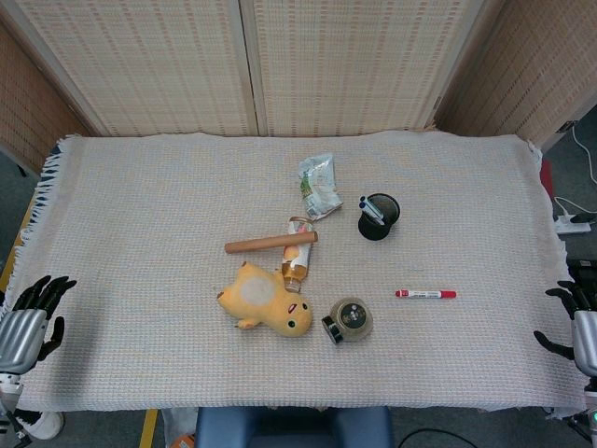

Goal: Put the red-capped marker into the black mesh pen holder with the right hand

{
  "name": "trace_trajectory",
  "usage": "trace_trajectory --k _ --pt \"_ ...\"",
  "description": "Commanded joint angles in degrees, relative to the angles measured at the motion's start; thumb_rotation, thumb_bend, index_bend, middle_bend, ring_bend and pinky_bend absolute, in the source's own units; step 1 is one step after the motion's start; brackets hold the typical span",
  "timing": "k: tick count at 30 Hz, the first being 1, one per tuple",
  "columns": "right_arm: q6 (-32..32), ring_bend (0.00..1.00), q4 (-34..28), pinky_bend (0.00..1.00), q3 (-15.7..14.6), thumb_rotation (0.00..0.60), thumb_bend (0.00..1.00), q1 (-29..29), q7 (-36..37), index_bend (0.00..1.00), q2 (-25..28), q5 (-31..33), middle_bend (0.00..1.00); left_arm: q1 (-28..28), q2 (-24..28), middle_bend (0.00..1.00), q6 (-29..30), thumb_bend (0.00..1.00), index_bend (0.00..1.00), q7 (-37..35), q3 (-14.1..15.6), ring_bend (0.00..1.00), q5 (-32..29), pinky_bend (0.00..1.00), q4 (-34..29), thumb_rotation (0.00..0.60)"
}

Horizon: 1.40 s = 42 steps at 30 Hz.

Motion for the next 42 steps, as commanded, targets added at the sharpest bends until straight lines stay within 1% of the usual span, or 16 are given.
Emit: trace_trajectory --k 1,8,15,21,35,42 --pt "0.1 0.23 0.0 0.11 0.0 0.600 0.03 0.0 0.0 0.33 0.0 -0.1 0.19 0.0 0.1 0.09 0.2 0.63 0.16 0.1 0.0 0.01 0.0 0.11 -0.1 0.600" --pt "0.8 0.23 -0.3 0.11 -0.1 0.600 0.03 -0.3 0.3 0.33 0.2 -0.5 0.19 0.3 0.3 0.09 1.1 0.63 0.16 0.3 0.1 0.01 0.7 0.11 -0.7 0.600" --pt "0.1 0.23 -0.3 0.11 -0.1 0.600 0.03 0.0 -0.3 0.33 0.1 -0.2 0.19 -0.1 0.1 0.09 -0.2 0.63 0.16 0.0 0.1 0.01 0.1 0.11 0.1 0.600" --pt "0.1 0.23 -0.4 0.11 -0.2 0.600 0.03 0.0 -0.4 0.33 0.0 -0.4 0.19 0.2 0.3 0.09 0.4 0.63 0.16 -0.5 0.1 0.01 0.3 0.11 -0.1 0.600" --pt "-2.1 0.23 0.0 0.11 -0.9 0.600 0.03 1.2 -0.7 0.31 -0.5 -1.0 0.19 0.5 1.1 0.09 1.2 0.63 0.16 -1.1 0.0 0.01 0.4 0.11 -1.3 0.600" --pt "-2.6 0.23 -0.2 0.11 -0.7 0.600 0.03 1.7 0.1 0.31 -0.4 -1.0 0.19 0.5 1.1 0.09 1.0 0.63 0.18 -1.1 -0.1 0.01 0.2 0.11 -1.2 0.600"
